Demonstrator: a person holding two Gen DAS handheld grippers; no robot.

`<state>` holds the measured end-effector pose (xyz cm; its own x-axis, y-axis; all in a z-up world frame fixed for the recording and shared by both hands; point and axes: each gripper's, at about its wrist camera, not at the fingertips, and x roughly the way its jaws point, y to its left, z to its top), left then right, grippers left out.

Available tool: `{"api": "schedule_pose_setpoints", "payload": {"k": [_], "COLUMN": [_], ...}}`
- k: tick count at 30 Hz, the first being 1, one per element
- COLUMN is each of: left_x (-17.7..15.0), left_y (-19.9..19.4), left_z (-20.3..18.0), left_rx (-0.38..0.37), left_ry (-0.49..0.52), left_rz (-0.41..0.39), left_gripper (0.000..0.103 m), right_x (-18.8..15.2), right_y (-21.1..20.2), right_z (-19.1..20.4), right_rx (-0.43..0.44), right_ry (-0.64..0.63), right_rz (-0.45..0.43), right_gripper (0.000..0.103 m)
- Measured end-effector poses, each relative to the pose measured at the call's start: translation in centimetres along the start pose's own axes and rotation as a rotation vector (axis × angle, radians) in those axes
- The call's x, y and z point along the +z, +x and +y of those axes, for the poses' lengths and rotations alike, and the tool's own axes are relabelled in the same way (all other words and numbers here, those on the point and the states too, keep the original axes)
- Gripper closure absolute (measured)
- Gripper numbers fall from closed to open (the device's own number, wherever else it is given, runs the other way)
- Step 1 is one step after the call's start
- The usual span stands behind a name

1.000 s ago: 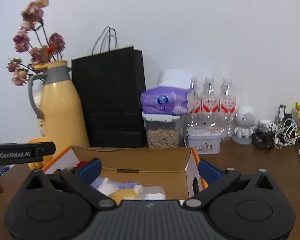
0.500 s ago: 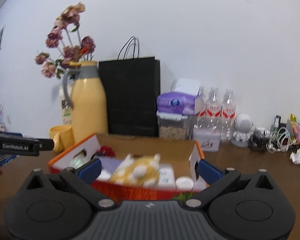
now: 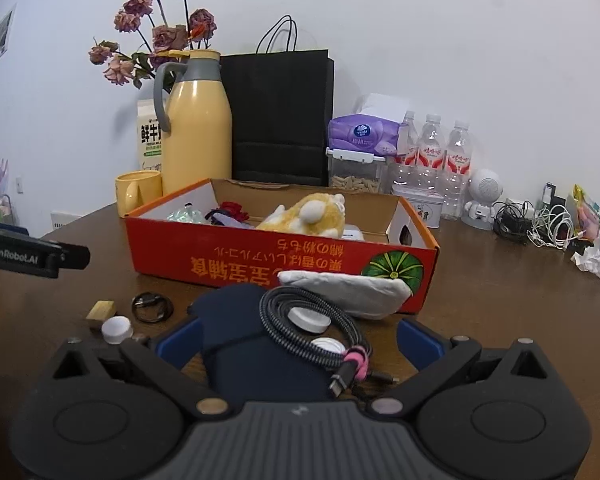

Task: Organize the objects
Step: 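Move both tools back out of the box toward the table items, then move the left gripper to the beige block and close on it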

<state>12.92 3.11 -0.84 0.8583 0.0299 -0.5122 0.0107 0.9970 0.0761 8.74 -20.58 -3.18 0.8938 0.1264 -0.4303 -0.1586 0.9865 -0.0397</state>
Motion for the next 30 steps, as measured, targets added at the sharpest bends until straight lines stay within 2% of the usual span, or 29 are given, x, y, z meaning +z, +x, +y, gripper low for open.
{"api": "schedule_pose_setpoints", "payload": {"k": [5,11,13,15,18,22,26,30], "left_x": [-0.9,-1.6,-1.8,-2.0,-2.1,-1.7,-1.6,-1.6], "left_y": [0.8,1.7,2.2,2.5,2.9,3.4,4.0,4.3], "left_z": [-0.1,-0.5,-0.7,-0.8,-0.8,-0.7,-1.3,-1.3], "left_rx": [0.005,-0.018,-0.036,-0.046,-0.043,-0.051,-0.05,-0.055], "left_ry": [0.001,0.025,0.034,0.041,0.027,0.008,0.017,0.006], "left_rz": [0.021,0.054,0.078,0.094,0.108,0.116,0.139,0.145], "left_gripper": [0.0,0.0,0.004,0.014,0.024,0.028,0.036,0.037], "right_x": [-0.7,-0.9,-1.0,-1.0,-1.1,-1.1,-1.1,-1.1], "right_y": [-0.3,0.3,0.5,0.7,0.8,0.8,0.7,0.6], "right_z": [0.5,1.0,1.0,1.0,1.0,1.0,1.0,1.0], "right_rx": [-0.039,-0.041,-0.041,-0.038,-0.033,-0.024,-0.021,-0.014], "right_ry": [-0.016,-0.035,-0.034,-0.029,-0.024,-0.026,-0.025,-0.024], "right_rz": [-0.033,-0.024,-0.018,-0.014,-0.011,-0.012,-0.015,-0.019], "right_gripper": [0.0,0.0,0.0,0.0,0.0,0.0,0.0,0.0]}}
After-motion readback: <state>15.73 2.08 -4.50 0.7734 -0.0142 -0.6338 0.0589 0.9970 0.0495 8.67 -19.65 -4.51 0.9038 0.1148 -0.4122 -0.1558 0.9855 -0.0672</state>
